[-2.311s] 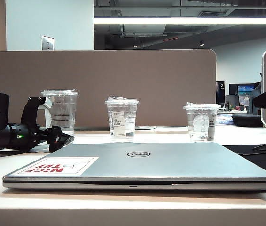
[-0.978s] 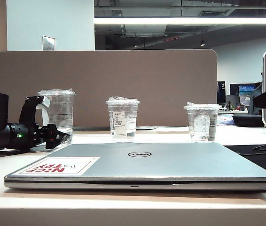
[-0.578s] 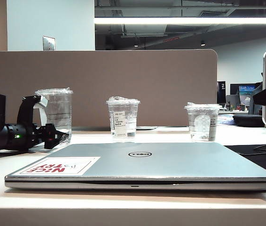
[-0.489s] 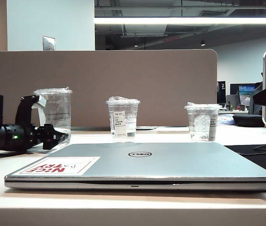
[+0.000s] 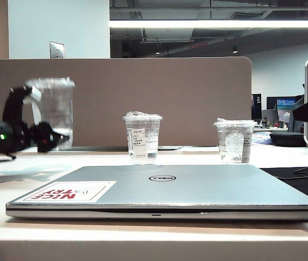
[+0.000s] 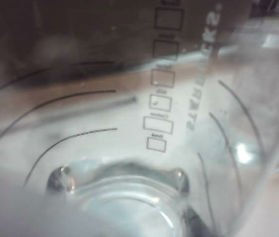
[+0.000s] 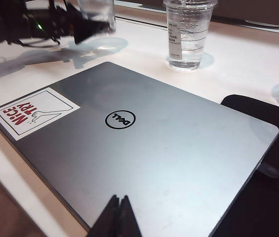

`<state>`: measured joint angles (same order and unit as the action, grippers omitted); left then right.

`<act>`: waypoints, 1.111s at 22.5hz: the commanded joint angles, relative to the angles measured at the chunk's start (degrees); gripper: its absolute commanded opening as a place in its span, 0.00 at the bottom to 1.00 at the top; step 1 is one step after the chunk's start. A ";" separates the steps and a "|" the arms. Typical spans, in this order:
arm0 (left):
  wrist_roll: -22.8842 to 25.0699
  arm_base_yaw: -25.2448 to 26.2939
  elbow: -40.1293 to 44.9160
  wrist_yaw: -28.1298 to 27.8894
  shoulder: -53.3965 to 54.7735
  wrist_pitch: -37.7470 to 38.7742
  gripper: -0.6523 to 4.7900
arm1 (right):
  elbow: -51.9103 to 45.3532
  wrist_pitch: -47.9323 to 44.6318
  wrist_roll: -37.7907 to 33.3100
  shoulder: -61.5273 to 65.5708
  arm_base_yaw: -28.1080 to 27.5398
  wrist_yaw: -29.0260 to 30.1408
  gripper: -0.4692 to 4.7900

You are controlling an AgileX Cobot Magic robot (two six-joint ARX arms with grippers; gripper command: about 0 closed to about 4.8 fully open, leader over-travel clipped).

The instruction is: Pick up the coffee cup on the left and place it on the left side of the laptop.

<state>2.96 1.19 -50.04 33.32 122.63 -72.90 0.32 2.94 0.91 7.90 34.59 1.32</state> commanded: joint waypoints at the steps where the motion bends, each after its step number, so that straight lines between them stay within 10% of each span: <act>1: 0.09 0.09 3.13 0.33 -3.87 -2.25 0.62 | -0.24 -1.03 0.00 0.04 0.09 -0.11 0.08; 25: 4.09 0.33 38.62 -9.55 -21.49 -10.71 0.62 | -0.24 -1.07 0.00 -2.08 0.22 -0.11 0.08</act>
<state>6.83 1.50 -11.60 24.18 101.54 -81.36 0.32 2.92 0.91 5.78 34.74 1.32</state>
